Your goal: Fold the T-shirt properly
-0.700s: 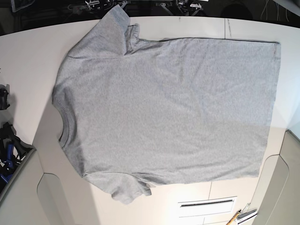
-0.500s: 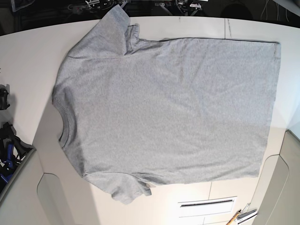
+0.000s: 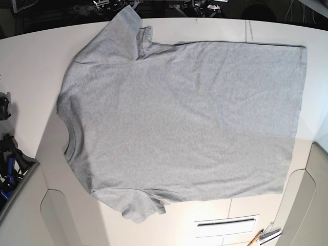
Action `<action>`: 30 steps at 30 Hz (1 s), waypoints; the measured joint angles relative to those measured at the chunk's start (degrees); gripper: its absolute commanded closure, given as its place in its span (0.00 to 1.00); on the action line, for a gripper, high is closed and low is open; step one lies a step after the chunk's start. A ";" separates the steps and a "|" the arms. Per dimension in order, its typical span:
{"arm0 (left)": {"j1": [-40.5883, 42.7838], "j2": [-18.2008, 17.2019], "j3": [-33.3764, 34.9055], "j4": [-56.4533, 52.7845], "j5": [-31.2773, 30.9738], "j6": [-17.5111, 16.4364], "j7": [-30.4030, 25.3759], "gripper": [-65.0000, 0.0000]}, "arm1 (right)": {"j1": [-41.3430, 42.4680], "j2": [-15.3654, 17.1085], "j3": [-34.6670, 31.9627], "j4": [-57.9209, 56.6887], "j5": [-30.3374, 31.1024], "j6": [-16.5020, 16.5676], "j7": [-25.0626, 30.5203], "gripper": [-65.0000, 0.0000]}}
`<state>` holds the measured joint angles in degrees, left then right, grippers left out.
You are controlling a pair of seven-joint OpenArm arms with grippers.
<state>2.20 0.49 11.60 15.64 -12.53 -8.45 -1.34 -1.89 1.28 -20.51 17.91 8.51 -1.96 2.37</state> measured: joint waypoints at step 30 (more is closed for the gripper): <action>27.36 -9.40 -16.09 28.17 -9.64 -12.26 -0.85 1.00 | -20.04 12.13 6.88 22.91 3.37 -3.85 0.09 1.00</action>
<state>29.56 -8.91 -4.49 43.81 -22.17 -20.71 -2.20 -21.93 13.41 -13.63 40.82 11.88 -5.80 2.46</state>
